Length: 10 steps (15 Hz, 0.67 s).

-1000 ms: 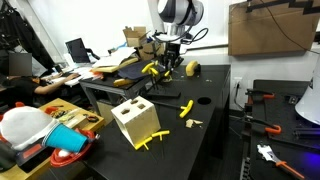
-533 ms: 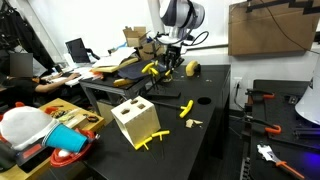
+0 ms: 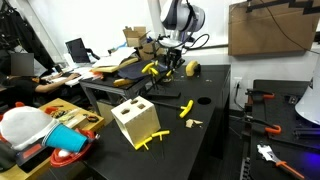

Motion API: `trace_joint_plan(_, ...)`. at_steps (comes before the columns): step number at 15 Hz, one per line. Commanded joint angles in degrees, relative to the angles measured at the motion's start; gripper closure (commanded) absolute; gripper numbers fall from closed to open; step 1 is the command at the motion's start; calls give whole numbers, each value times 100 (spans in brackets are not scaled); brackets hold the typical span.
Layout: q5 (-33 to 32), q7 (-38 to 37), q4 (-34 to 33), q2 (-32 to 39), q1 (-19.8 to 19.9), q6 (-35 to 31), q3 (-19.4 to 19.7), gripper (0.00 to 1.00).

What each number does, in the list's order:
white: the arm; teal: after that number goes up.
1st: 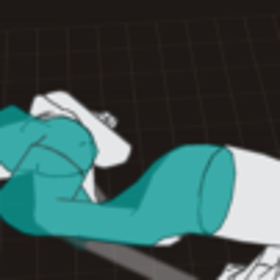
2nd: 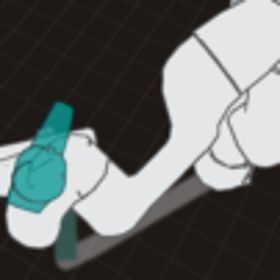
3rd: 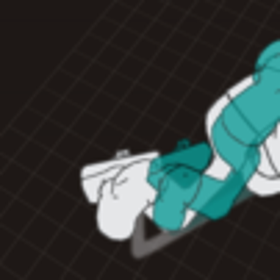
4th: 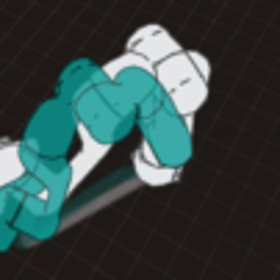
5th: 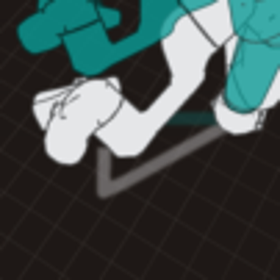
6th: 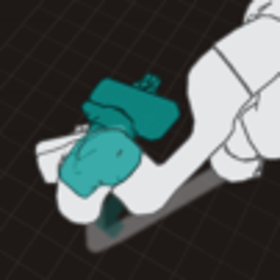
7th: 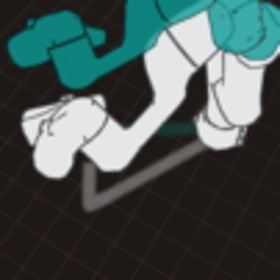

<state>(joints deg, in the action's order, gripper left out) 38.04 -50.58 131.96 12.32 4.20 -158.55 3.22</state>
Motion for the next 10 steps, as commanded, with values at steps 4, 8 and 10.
trace_joint_plan(4,692,885,-49,147,215,-239,-130,95)
trace_joint_plan(8,1078,1396,-101,180,288,-286,-187,95)
trace_joint_plan(10,1239,1622,-153,209,308,-298,-222,95)
